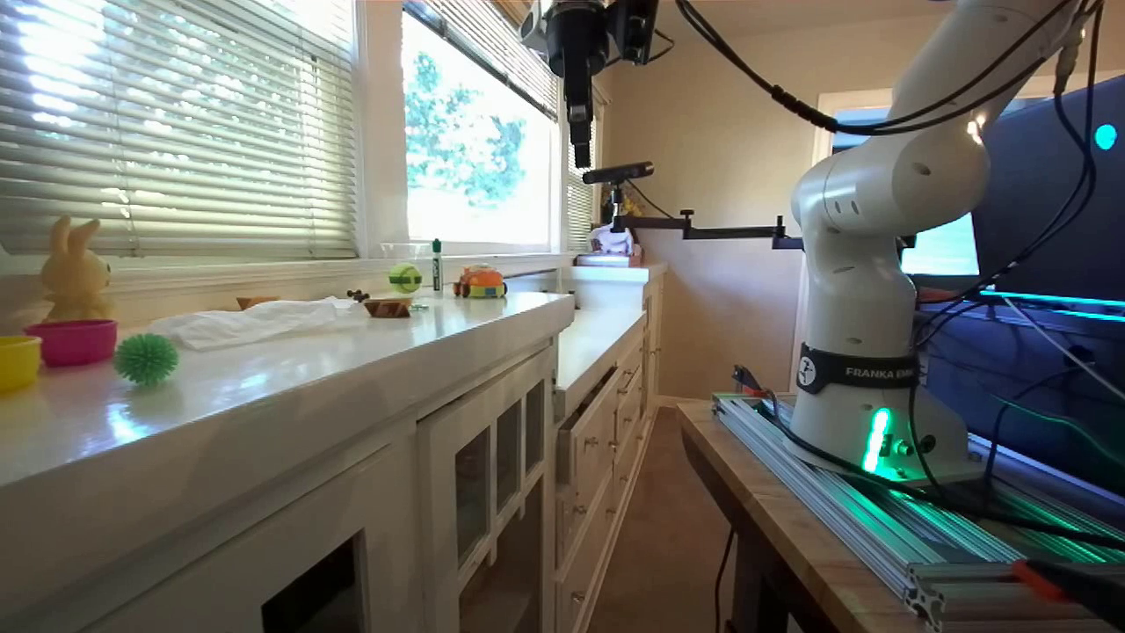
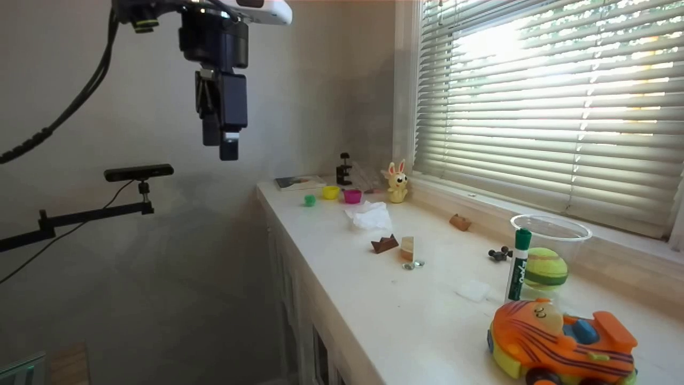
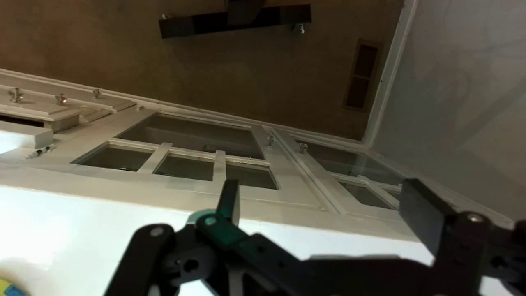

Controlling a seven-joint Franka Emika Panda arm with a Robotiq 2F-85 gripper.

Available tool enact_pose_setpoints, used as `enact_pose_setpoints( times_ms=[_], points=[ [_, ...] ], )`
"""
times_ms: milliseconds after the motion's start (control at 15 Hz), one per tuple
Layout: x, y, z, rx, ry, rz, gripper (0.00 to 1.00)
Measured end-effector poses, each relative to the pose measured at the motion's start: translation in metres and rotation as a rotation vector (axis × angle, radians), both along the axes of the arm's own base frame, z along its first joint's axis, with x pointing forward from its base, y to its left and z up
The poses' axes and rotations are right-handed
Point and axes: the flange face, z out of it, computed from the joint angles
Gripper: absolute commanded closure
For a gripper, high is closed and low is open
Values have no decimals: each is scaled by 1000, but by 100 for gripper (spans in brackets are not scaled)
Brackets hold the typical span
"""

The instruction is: Stack the bowls, then place the green toy inside the pink bowl

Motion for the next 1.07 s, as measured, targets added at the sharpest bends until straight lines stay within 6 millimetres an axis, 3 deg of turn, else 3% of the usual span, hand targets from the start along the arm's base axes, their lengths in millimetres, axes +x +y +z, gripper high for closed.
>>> enact_pose_setpoints(
  times_ms=[200,467,667,867,1067],
  points=[
    [3,-5,1,8,-26,-15,0],
    [25,-54,-2,29,-176,-145,0],
    [57,-81,-9,56,-284,-236,0],
    [96,-79,-21,72,-306,-258,0],
    [112,-77,-27,67,-295,-254,0]
  ],
)
